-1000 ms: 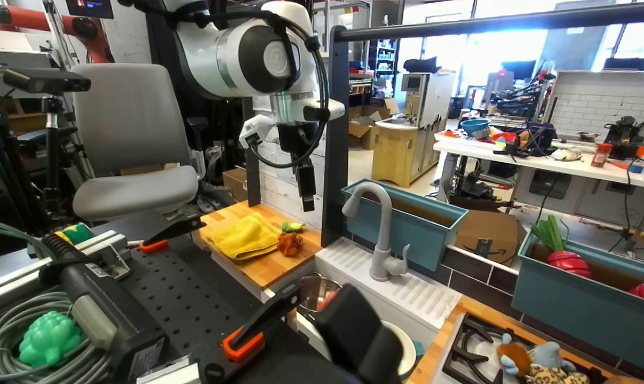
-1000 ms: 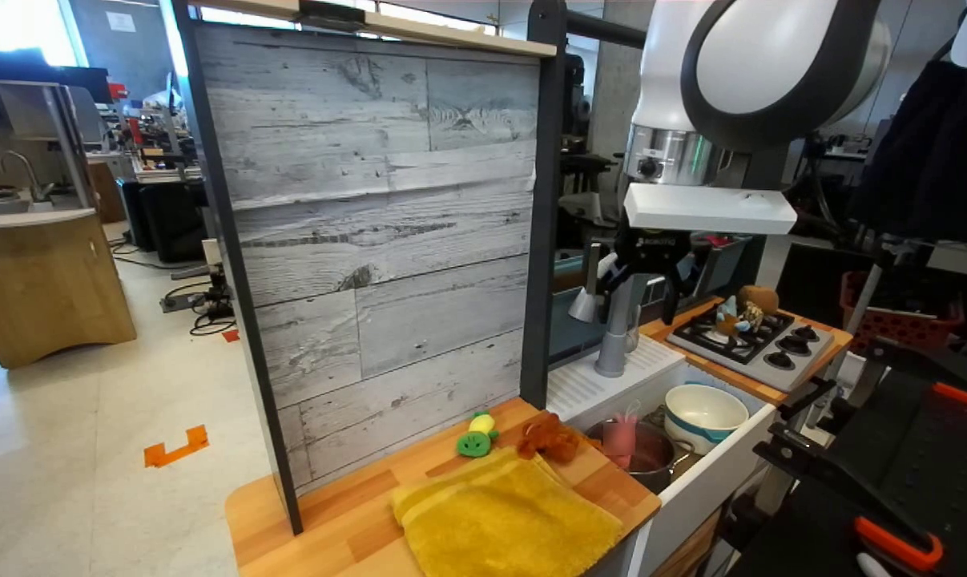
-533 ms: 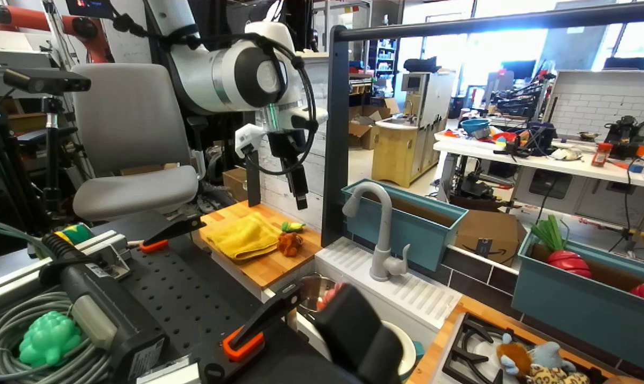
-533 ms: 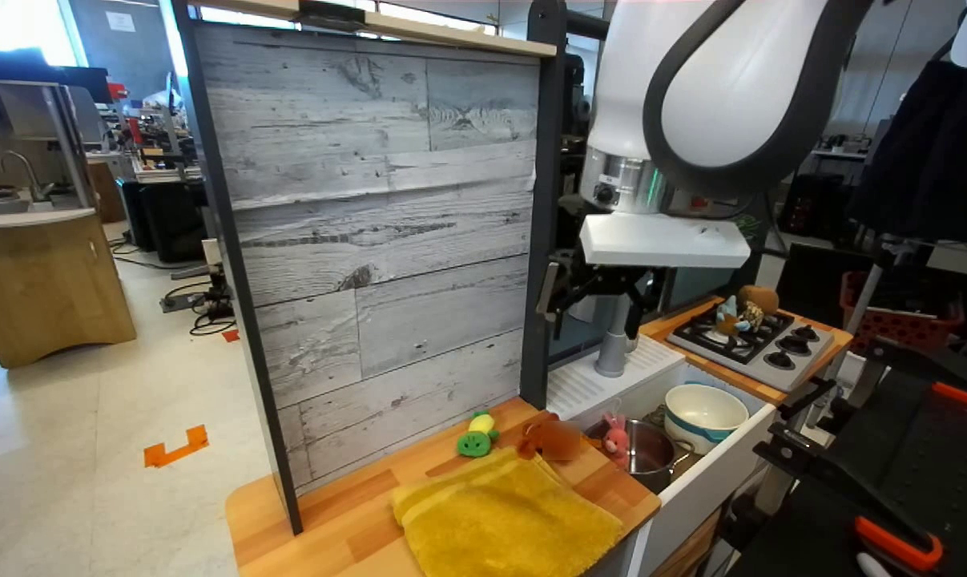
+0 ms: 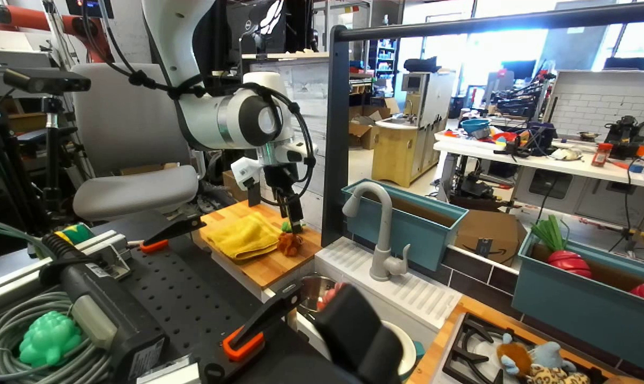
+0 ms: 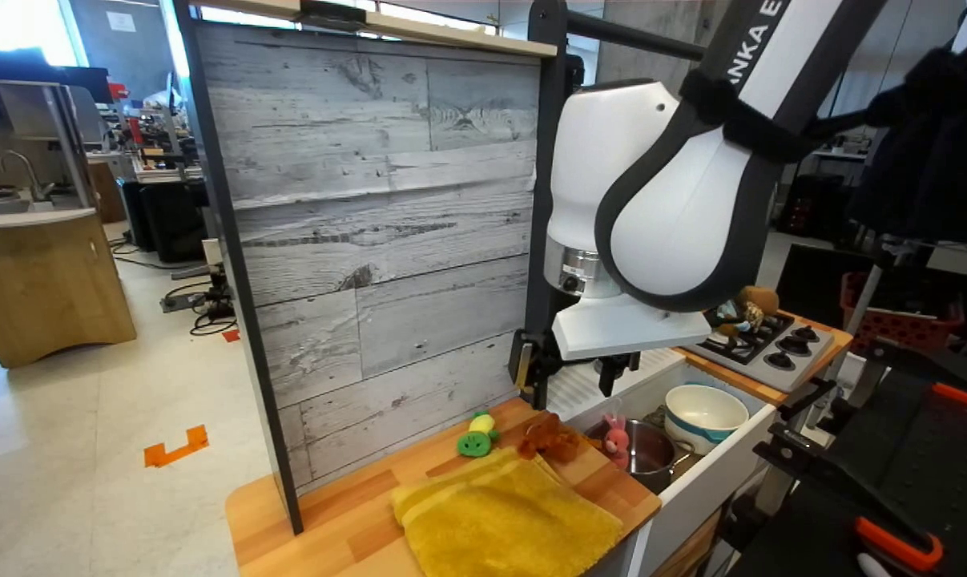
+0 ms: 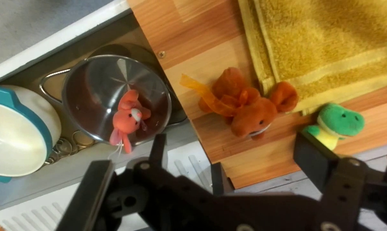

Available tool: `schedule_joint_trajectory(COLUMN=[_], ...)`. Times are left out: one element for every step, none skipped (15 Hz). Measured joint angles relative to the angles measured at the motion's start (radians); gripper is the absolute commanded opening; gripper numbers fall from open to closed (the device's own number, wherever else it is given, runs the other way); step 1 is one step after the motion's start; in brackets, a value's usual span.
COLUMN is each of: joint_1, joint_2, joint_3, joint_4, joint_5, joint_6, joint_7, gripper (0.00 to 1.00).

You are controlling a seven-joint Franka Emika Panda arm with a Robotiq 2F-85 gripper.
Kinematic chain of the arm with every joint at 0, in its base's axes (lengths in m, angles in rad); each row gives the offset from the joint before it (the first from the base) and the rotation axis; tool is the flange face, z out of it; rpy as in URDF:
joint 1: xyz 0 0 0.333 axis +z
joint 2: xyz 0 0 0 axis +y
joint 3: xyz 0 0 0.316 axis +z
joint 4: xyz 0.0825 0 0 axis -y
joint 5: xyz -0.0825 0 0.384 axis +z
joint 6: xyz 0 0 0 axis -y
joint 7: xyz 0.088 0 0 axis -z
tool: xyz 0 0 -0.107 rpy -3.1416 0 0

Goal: Pick up the object plush toys from the counter and stove and put them in the pots, then wipe the counter

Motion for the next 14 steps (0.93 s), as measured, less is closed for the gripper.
schedule_joint_trajectory(joint_1=[-0.029,-0.059,-0.079,-0.083,-0.071,-0.042,-0.007,0.019,0.033,0.038,0.038,0.038,0.040,0.046], joint_2=[-0.006,-0.015,-0.027,-0.038,-0.048,-0.054,-0.058,-0.060,-0.061,-0.062,-0.061,-0.058,-0.052,-0.042], joint_3=[0.035,0.070,0.093,0.099,0.087,0.057,0.022,0.000,-0.010,-0.013,-0.013,-0.013,-0.014,-0.019], joint_4=[-0.001,-0.003,-0.008,-0.014,-0.017,-0.022,-0.028,-0.031,-0.034,-0.037,-0.037,-0.035,-0.029,-0.018], joint_5=[0.011,0.018,0.021,0.021,0.015,0.014,0.014,0.014,0.014,0.014,0.014,0.003,-0.016,-0.036], joint_6=[-0.010,-0.033,-0.064,-0.094,-0.128,-0.127,-0.115,-0.111,-0.110,-0.107,-0.107,-0.107,-0.107,-0.107], joint_7=[-0.044,-0.090,-0.128,-0.155,-0.162,-0.130,-0.098,-0.078,-0.066,-0.062,-0.061,-0.069,-0.074,-0.074], gripper=[1.00,1.00,1.00,1.00,1.00,1.00,1.00,1.00,1.00,1.00,1.00,1.00,1.00,1.00])
